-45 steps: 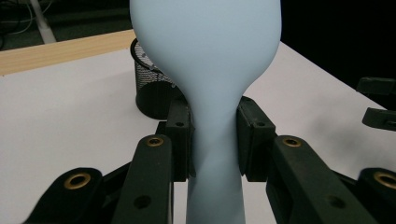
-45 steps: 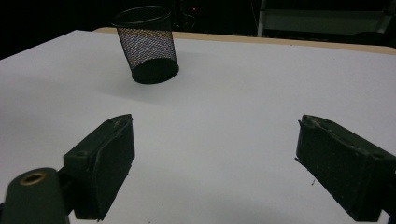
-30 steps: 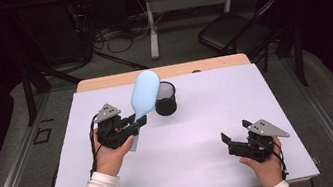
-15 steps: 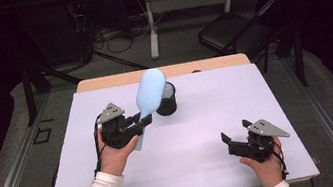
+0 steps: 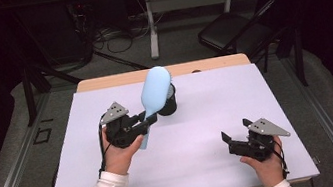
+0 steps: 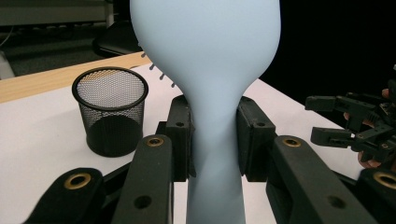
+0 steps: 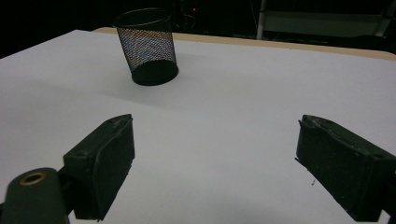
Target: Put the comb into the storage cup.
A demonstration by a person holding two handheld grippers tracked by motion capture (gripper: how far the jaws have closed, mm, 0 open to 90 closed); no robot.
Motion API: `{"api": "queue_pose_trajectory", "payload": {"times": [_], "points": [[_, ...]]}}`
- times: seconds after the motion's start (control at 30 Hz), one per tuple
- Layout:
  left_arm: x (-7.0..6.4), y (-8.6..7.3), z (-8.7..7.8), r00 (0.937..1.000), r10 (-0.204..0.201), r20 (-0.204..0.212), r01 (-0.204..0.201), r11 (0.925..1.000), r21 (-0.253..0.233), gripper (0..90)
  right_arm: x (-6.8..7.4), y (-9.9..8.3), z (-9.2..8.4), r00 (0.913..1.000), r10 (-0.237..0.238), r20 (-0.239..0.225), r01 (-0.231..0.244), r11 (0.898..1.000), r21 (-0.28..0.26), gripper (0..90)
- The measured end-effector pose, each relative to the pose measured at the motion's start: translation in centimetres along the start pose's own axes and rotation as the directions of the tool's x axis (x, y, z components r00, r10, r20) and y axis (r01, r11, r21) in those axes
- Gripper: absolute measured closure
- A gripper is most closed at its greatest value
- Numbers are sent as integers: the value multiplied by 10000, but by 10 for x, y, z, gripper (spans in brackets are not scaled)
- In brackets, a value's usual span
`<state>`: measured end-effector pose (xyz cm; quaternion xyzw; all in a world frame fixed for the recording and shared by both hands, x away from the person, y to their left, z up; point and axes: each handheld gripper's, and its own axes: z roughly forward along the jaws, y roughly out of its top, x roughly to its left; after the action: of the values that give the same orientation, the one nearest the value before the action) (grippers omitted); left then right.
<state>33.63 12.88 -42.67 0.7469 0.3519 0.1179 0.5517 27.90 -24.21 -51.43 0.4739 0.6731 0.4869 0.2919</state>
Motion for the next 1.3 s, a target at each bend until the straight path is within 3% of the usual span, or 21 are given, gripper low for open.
{"api": "queue_pose_trajectory", "payload": {"times": [0.43,1.03,1.3], "points": [[-1,-5,-1,9998,89,186,-84,9996,-255,703,3,4,3,9998,-167,-140,171,9995,268,110],[2,-7,-3,9996,158,216,-150,9991,-385,702,6,18,8,9991,16,-424,14,9974,718,60],[4,-10,-2,9997,101,215,-94,9994,-342,702,12,24,17,9974,-275,-673,349,9932,1106,11]]}}
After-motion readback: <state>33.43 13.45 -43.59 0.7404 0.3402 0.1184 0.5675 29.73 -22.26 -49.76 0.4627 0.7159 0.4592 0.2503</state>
